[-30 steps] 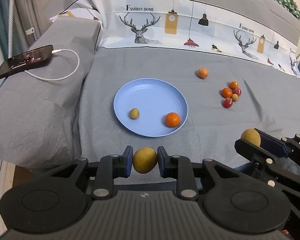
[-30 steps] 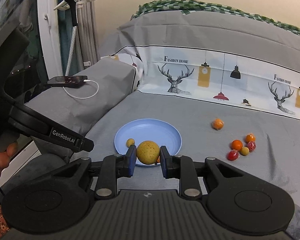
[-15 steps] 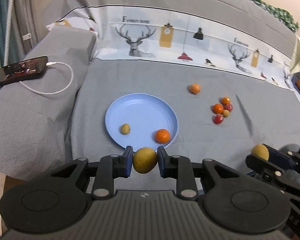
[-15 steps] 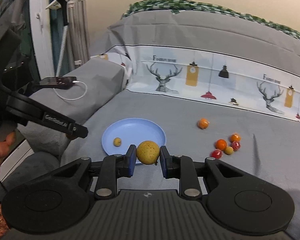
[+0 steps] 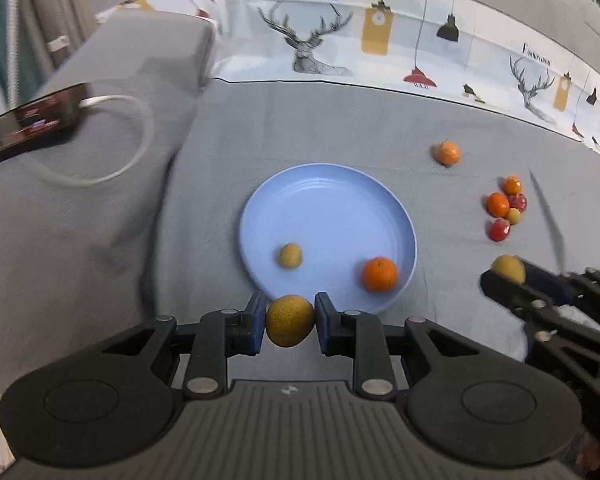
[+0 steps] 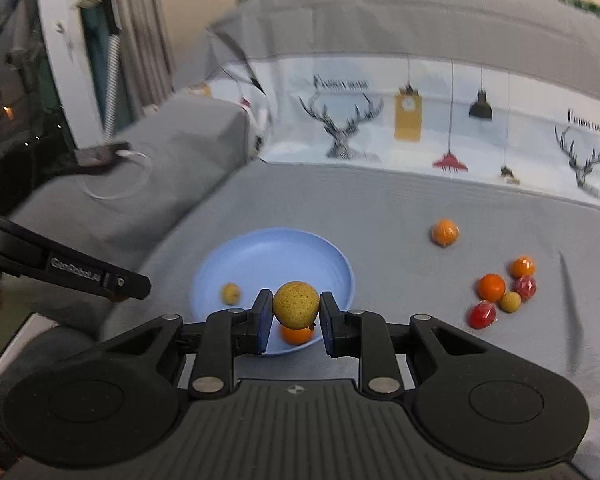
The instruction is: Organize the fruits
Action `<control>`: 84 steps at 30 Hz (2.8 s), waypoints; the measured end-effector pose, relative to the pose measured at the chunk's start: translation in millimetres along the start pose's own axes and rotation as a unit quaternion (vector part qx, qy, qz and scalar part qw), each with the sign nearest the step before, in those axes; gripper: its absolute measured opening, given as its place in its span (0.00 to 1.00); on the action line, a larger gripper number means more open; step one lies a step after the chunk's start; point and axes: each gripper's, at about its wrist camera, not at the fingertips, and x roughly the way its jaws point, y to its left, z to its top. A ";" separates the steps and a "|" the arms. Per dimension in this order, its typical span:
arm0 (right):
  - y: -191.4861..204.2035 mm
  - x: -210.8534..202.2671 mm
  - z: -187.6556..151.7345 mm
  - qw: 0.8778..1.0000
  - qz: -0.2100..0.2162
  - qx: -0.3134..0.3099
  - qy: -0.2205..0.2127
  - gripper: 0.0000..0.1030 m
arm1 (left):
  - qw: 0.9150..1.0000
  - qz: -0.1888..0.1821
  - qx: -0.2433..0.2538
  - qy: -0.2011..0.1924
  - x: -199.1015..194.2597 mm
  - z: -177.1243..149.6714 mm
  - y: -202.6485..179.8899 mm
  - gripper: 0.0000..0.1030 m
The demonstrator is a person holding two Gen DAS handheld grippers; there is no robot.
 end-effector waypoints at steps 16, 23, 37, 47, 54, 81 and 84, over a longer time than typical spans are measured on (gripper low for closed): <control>-14.5 152.3 2.5 0.995 0.004 -0.038 0.091 0.26 | 0.997 0.031 0.042 0.050 148.7 53.9 -10.7 0.61; -9.3 143.6 4.0 0.994 -0.008 -0.018 0.109 0.83 | 0.997 0.040 0.023 0.069 138.7 53.1 -4.0 1.00; 11.2 25.3 -24.4 0.995 -0.048 0.045 0.072 0.99 | 0.995 0.083 -0.017 0.053 19.0 -15.2 8.8 1.00; 32.1 -34.8 -36.8 0.999 -0.040 0.023 0.023 0.99 | 0.997 0.079 -0.011 0.022 -23.2 -54.2 -4.9 1.00; 42.7 -59.0 -34.7 0.999 -0.041 0.004 -0.009 0.99 | 0.997 0.081 0.001 -0.008 -47.9 -62.7 -12.6 1.00; 43.4 -60.3 -40.1 0.999 -0.041 0.005 -0.001 0.99 | 0.996 0.084 -0.003 0.001 -41.9 -67.8 -10.6 1.00; 43.6 -56.7 -40.7 0.999 -0.040 0.006 0.004 0.99 | 0.997 0.083 -0.003 0.002 -40.6 -67.3 -10.4 1.00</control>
